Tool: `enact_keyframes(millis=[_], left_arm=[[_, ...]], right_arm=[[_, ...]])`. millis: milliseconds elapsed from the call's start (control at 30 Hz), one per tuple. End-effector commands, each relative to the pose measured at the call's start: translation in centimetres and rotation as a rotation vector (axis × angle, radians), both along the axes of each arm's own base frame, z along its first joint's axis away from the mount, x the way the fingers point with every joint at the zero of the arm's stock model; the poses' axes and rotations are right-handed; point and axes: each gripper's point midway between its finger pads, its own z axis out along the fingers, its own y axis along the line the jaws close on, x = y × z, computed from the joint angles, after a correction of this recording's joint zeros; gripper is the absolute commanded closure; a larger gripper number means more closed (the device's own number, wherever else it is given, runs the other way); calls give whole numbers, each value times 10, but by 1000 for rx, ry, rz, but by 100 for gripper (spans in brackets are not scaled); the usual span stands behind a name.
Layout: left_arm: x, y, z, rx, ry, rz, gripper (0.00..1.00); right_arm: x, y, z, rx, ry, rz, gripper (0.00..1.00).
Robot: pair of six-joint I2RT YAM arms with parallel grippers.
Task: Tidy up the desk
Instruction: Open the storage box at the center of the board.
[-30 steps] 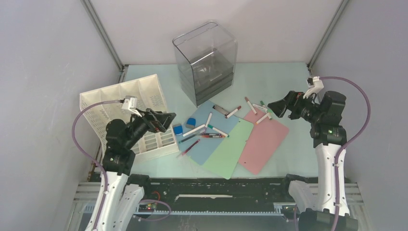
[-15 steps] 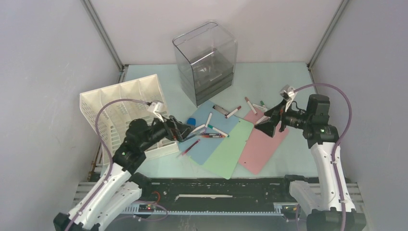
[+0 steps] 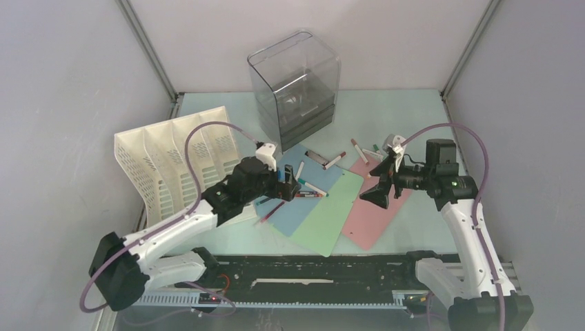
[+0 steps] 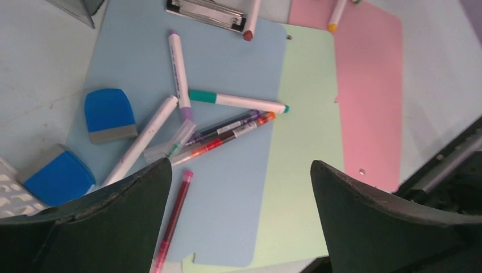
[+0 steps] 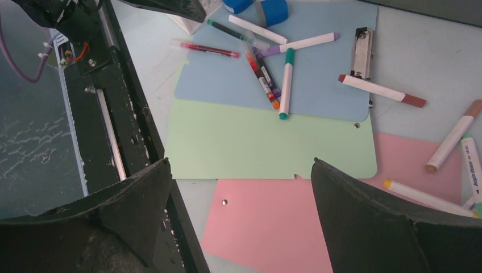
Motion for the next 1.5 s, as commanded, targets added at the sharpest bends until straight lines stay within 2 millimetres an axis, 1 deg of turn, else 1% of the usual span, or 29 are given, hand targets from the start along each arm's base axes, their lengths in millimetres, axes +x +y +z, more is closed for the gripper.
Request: enact_keyframes(millis=[0,133,267,567,667,833,933,1100,1200,1267,1367,1467], left_arm=[[23,1,1,120,-58,42,0],[28,-3,-11,179,-34,31,0],[30,-5,-18,201,-23,29,0],[22,-17,-30,168,3,-13,0],[23,-20,-29,152,0,-19,0],[29,-26,-19,120,-22,-12,1],[33,-28,-11,102,-42,3,1],[43,-30,13,39,-99,40,0],[54,-31,38,-53,-134,71,0],[60,-29,57,-150,-141,78,1],[70,-22,83,-343,-125,90,3],[79,-8,101,-445,-136,134,4]], right_arm=[[1,0,4,-46,-50,24,0],[2,0,-2,-79,-53,26,0],[3,2,-6,-102,-53,32,0],[3,7,-13,-124,-41,55,0],[1,11,-16,-129,-33,70,0],[2,14,-17,-146,-38,76,0],[2,15,-17,-147,-39,74,0],[4,18,-15,-125,-13,54,0],[10,20,-8,-92,11,11,0],[15,21,-4,-61,41,-25,0],[20,21,5,-3,75,-71,0],[30,18,15,69,118,-145,0]])
